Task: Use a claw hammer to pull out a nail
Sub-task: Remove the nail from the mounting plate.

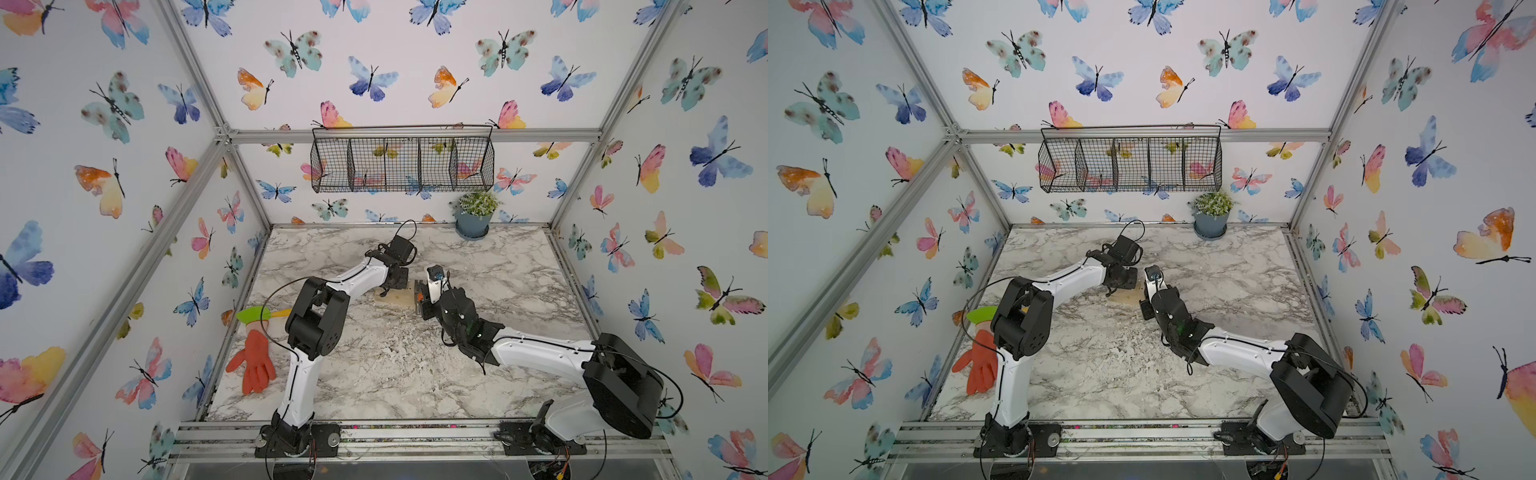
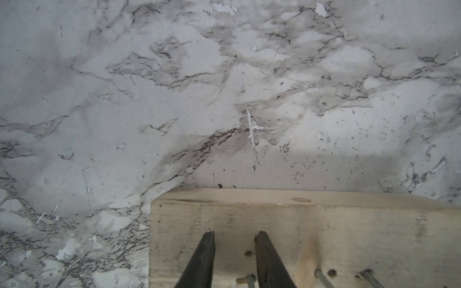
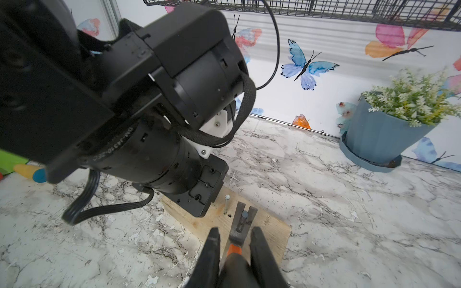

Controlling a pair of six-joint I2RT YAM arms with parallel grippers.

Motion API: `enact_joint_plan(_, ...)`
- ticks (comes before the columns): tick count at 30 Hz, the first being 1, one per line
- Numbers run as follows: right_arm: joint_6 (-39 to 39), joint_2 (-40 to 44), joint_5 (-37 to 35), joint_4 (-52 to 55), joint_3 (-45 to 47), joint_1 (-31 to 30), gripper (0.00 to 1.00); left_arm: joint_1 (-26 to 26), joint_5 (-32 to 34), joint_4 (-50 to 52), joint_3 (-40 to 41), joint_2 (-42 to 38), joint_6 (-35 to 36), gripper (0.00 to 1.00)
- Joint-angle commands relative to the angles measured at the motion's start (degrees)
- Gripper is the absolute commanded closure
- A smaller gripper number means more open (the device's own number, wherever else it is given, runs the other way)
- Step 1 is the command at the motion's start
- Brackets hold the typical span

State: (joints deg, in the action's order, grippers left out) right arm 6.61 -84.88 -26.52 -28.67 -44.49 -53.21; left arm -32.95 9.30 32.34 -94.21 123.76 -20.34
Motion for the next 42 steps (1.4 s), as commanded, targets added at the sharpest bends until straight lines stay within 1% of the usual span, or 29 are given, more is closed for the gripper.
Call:
enact_joint_plan(1,-2.78,0.31,2.54,-1.95,-1.59,-1.02,0.97,0.87,-6.11,8.56,6.4,10.67,0.64,0.7)
enact_joint_plan(3,-2.58,0.62,2.53,-2.33,-1.13,-1.01,0.97,0.87,-6.5,9.11,6.01,9.48,0.89,0.76)
enact_joint_plan(4,-2.46,0.84,2.37,-2.27,-0.97,-1.02,0.97,0.87,-6.68,9.38,5.74,9.03,1.0,0.76)
enact_joint_plan(6,-2.87,1.08,2.6,-2.53,-0.82,-1.02,0.97,0.87,-6.96,10.72,4.62,9.52,1.48,0.74)
enact_joint_plan(9,-4.3,0.45,2.39,-2.77,-1.13,-1.02,0.97,0.61,-7.85,14.58,1.42,13.39,2.99,0.74)
enact_joint_plan(11,-6.04,0.07,2.49,-3.95,-0.84,-1.02,0.97,0.74,-7.72,14.99,1.31,15.25,3.42,0.74)
enact_joint_plan(14,-8.54,-0.64,2.21,-7.64,0.5,-1.02,0.97,0.79,-8.33,15.73,1.18,17.43,3.81,0.76)
enact_joint_plan(17,-10.5,-1.38,1.13,-10.47,2.12,-1.02,0.97,0.65,-8.42,15.3,1.96,17.8,3.64,0.76)
enact_joint_plan(25,-9.04,-0.48,-0.08,-19.88,9.15,-1.28,0.97,0.69,-8.69,14.78,2.36,18.04,3.46,0.77)
enact_joint_plan(28,-9.39,0.56,-2.18,-21.88,9.03,-1.55,0.97,0.69,-7.93,14.44,2.84,18.07,3.42,0.77)
enact_joint_plan(31,-11.4,1.25,-3.23,-18.41,4.68,-1.55,0.97,0.69,-8.42,13.82,3.58,18.05,3.42,0.77)
enact_joint_plan(35,-14.23,2.37,-0.72,-18.48,2.69,-1.58,0.97,0.66,-8.68,13.54,3.94,18.0,3.55,0.78)
enact_joint_plan(38,-15.0,1.72,-1.44,-19.84,3.42,-1.63,0.97,0.61,-8.44,13.37,3.98,18.07,3.73,0.78)
enact_joint_plan(42,-13.74,3.14,-2.31,-23.43,7.15,-2.07,0.97,0.69,-8.21,13.06,4.47,17.84,3.79,0.78)
